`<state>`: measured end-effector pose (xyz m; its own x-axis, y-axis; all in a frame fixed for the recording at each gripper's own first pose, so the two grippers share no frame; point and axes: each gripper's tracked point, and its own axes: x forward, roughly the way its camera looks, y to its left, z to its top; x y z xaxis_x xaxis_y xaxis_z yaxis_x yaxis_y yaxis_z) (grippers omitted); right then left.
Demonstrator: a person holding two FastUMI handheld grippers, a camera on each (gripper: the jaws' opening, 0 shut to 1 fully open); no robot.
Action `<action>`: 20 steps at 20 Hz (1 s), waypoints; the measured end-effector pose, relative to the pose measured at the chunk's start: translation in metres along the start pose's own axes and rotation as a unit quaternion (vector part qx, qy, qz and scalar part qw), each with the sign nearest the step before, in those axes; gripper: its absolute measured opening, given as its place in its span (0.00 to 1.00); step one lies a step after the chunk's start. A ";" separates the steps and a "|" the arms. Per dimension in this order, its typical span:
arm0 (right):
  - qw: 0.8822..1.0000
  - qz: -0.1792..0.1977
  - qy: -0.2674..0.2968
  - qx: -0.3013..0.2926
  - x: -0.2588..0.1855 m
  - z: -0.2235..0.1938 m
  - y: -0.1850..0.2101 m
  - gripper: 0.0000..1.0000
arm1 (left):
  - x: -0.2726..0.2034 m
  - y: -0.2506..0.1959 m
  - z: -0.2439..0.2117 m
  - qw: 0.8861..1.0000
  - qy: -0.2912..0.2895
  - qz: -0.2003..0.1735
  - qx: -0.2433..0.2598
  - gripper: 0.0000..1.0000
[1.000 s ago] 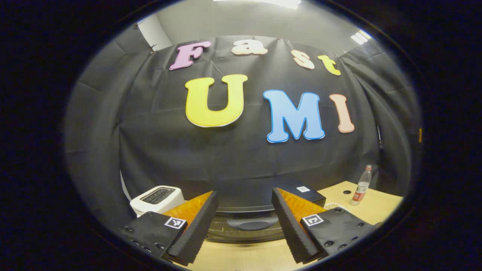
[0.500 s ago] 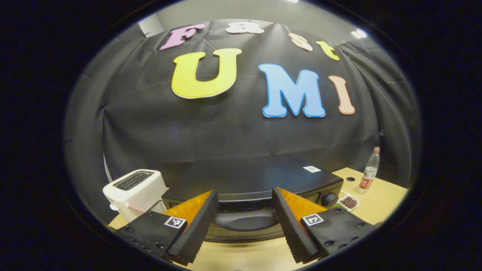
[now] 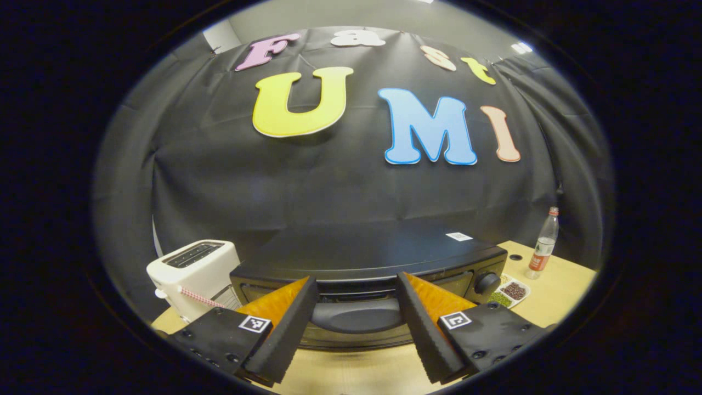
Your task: Open the electric oven with the left hand, put the food in, and close the electric oven.
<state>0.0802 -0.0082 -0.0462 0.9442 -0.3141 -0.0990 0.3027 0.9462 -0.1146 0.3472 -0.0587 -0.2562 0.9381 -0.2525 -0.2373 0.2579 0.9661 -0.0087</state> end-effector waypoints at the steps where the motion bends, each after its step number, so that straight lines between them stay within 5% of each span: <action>1: 1.000 0.003 -0.002 0.000 0.000 0.002 0.000 0.96 | -0.005 -0.001 -0.002 1.000 0.000 0.002 0.001 1.00; 3: 1.000 0.010 -0.005 -0.002 0.001 0.002 0.000 0.96 | -0.017 -0.001 -0.006 1.000 0.000 0.005 0.001 0.92; 4: 1.000 0.013 -0.006 -0.001 -0.001 0.003 -0.001 0.96 | -0.023 -0.002 -0.010 1.000 0.002 0.006 0.001 1.00; 20: 0.997 0.071 0.005 -0.001 -0.018 -0.003 -0.006 0.96 | -0.100 -0.010 -0.078 0.998 0.065 0.022 0.006 1.00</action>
<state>0.0606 -0.0082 -0.0468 0.9762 -0.1783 -0.1236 0.1664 0.9809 -0.1008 0.2327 -0.0388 -0.3078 0.9105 -0.2004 -0.3618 0.2212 0.9751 0.0166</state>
